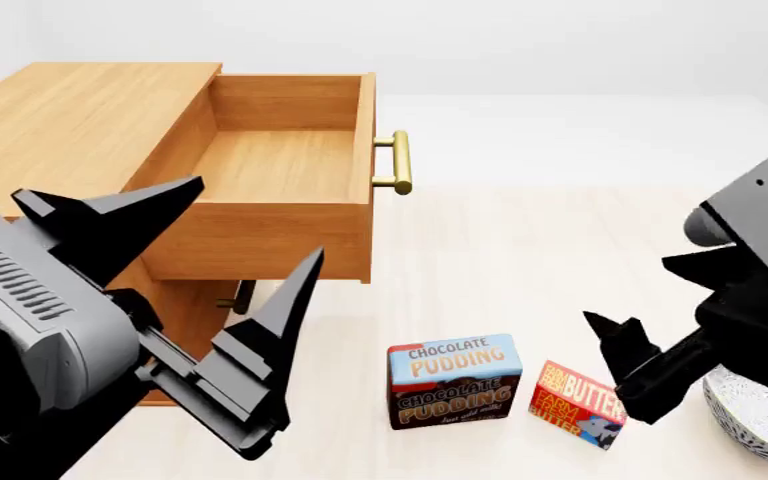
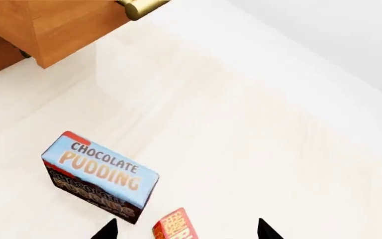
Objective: Put the butter at the back in the top drawer of the cabinet and close it.
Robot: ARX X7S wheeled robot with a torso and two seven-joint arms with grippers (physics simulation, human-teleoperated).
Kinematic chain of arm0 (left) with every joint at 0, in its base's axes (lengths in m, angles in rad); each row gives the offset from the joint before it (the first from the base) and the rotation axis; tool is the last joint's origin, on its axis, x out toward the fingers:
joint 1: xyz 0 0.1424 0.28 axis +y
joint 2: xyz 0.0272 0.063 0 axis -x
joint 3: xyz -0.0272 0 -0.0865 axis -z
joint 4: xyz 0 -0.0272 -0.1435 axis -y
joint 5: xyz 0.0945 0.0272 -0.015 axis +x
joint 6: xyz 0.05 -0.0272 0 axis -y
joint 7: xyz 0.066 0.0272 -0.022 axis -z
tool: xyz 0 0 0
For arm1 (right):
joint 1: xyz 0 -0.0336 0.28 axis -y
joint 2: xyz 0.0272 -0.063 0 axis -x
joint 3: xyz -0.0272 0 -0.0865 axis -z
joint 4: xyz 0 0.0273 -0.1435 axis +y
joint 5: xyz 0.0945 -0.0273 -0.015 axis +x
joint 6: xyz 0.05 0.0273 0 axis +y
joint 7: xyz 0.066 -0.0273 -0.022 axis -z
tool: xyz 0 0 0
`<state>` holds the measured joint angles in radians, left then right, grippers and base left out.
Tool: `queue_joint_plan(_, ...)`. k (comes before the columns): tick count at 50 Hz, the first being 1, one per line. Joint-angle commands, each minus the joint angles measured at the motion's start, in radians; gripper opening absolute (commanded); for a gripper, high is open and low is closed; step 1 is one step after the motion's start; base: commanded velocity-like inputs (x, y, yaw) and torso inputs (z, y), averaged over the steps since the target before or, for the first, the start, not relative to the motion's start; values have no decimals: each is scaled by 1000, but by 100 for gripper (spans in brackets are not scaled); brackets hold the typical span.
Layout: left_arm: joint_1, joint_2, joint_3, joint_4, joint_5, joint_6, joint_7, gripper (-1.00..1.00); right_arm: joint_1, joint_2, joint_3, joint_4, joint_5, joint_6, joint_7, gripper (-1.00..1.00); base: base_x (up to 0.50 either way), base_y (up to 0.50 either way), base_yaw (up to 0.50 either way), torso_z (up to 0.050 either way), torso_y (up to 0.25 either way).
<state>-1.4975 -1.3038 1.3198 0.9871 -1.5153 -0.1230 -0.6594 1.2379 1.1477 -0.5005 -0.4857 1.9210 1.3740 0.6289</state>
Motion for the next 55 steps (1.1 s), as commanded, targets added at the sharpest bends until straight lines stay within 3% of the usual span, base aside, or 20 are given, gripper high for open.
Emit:
queue_joint_plan(1, 10, -3, 0, 3, 1, 4, 8, 100, 618, -38, -552, 231, 139, 195, -162, 100, 0, 0, 0, 0, 0)
queue_joint_plan(6, -4, -4, -6, 2, -17, -11, 8, 100, 773, -63, -759, 191, -69, 193, -453, 100, 0, 0, 0, 0, 0)
queue_joint_plan(10, -16, -13, -15, -4, -39, -13, 21, 100, 827, -86, -827, 180, -247, 189, -654, 100, 0, 0, 0, 0, 0)
queue_joint_plan(15, -5, -7, -11, -7, -28, -8, 21, 100, 864, -137, -910, 231, -411, 180, -795, 100, 0, 0, 0, 0, 0)
queue_joint_plan(36, -3, 12, -13, -24, -44, -20, 30, 100, 817, -201, -1150, 254, -693, 77, -1055, 100, 0, 0, 0, 0, 0)
queue_joint_plan(55, 11, -16, -19, -17, -34, -3, 37, 100, 683, -222, -1264, 292, -836, -59, -1082, 100, 0, 0, 0, 0, 0)
